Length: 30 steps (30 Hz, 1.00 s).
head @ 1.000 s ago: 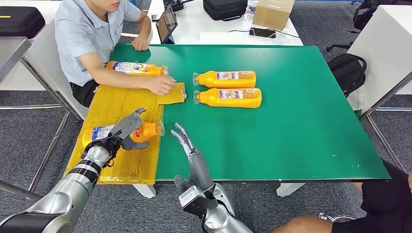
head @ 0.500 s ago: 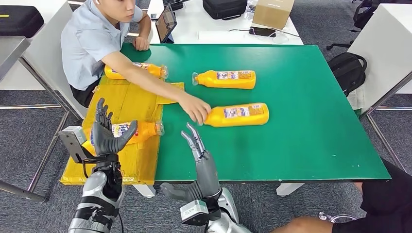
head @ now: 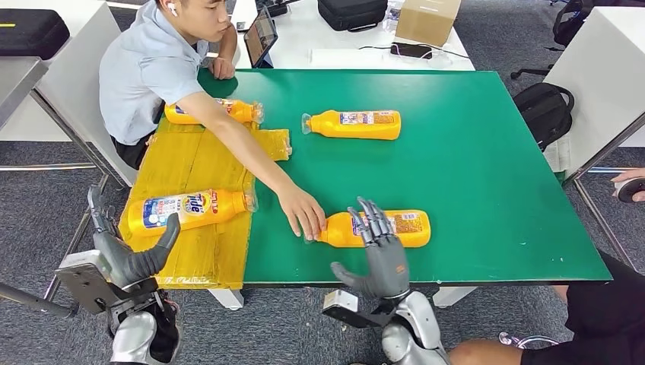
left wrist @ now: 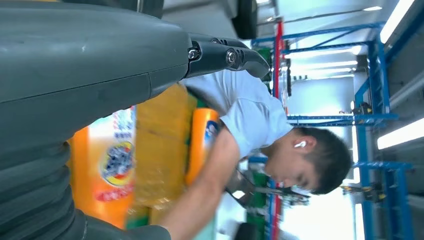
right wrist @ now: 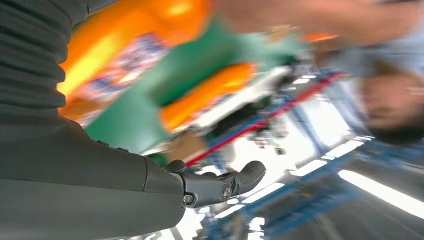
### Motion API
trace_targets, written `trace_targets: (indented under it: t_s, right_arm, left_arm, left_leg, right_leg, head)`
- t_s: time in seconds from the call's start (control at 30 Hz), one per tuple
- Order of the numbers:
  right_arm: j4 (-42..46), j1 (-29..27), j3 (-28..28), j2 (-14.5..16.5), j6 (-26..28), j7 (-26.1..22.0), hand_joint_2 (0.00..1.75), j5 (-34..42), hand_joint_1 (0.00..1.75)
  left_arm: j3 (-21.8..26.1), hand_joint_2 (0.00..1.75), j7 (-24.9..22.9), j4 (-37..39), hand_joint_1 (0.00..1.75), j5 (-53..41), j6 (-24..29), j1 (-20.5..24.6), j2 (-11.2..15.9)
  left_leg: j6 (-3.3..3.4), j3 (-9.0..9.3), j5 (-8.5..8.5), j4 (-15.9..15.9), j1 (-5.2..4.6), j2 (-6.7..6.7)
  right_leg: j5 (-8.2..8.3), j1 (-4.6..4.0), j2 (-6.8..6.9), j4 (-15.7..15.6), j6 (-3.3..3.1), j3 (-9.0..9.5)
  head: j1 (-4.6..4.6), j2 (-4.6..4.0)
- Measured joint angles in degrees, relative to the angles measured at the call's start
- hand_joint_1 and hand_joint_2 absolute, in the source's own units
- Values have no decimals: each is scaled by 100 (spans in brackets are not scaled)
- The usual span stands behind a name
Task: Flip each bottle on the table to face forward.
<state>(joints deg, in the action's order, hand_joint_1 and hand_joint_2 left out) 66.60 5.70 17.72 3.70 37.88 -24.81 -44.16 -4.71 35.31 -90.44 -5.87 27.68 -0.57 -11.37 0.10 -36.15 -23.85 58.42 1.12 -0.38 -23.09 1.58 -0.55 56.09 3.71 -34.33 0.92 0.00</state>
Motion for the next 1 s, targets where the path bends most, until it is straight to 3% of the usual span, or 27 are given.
trace_targets:
  t_s: [0.23,0.67,0.87,1.0]
  right_arm:
    - [-485,131,-803,-256,-185,469,175,-574,0]
    - [-1374,530,-1320,-563,-778,704,175,-522,0]
    - [-2015,1008,-1391,-603,-955,663,175,-616,0]
    - [-2628,1521,-1336,-575,-903,693,175,-919,0]
  left_arm:
    - [-258,175,-134,-10,0,-376,63,-199,26]
    - [-552,175,-326,-1,0,-531,-168,-148,100]
    - [-687,175,-854,168,0,415,-965,52,107]
    - [-841,175,-938,381,0,668,-1167,295,103]
  left_leg:
    - [0,0,0,0,4,2]
    - [0,-1,1,0,4,3]
    - [1,0,4,0,5,6]
    - [6,0,10,0,5,7]
  right_leg:
    - [1,-6,0,1,0,-1]
    - [2,-6,-1,1,1,-1]
    - [4,-7,-2,2,1,-1]
    - [9,-7,-2,3,5,0]
  head:
    - [-2,0]
    - [-2,0]
    - [-3,0]
    - [-2,0]
